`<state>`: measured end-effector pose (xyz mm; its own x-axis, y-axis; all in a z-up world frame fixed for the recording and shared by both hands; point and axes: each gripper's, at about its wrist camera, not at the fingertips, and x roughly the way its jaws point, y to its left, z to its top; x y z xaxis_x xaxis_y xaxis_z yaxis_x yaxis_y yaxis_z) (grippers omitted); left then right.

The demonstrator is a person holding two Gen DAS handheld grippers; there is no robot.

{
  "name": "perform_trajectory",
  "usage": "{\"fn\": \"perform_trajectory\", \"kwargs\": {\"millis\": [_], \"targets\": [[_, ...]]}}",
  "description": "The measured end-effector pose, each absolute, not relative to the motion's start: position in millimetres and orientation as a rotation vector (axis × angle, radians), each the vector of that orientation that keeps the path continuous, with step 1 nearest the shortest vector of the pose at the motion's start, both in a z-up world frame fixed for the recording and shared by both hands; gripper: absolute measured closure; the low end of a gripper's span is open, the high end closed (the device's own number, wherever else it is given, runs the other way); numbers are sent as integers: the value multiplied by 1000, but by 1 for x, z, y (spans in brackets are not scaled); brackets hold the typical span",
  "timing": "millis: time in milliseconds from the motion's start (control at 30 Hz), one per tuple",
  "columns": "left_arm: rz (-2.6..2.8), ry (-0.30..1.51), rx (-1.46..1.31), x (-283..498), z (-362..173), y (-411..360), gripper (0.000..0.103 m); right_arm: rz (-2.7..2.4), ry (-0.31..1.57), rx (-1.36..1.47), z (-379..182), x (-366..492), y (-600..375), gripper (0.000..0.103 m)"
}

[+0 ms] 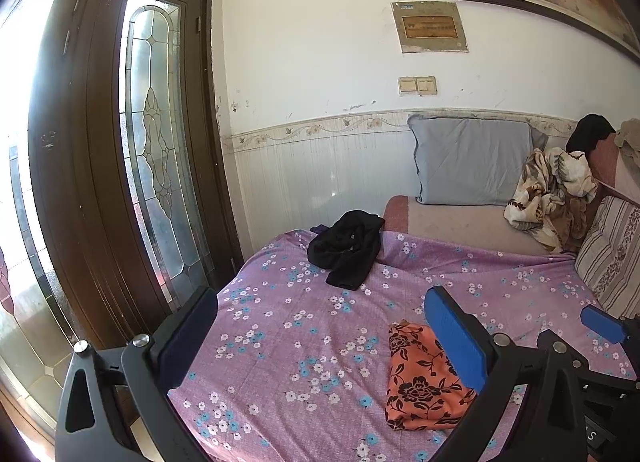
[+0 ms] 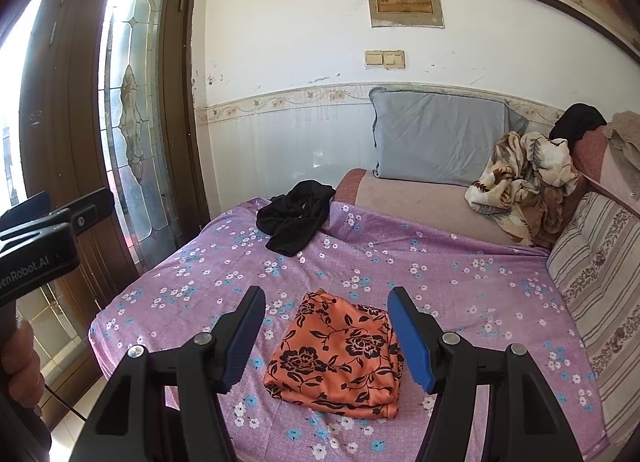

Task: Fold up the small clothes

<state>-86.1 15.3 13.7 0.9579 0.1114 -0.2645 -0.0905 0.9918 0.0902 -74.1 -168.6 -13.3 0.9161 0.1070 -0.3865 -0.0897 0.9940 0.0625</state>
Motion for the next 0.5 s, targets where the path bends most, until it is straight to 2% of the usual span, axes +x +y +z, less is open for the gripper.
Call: {"fn": "perform_trajectory", "kwargs": {"millis": [500], "targets": [[99, 300, 73, -74, 5, 18, 0, 111, 417, 39, -18, -63, -162, 36]]}}
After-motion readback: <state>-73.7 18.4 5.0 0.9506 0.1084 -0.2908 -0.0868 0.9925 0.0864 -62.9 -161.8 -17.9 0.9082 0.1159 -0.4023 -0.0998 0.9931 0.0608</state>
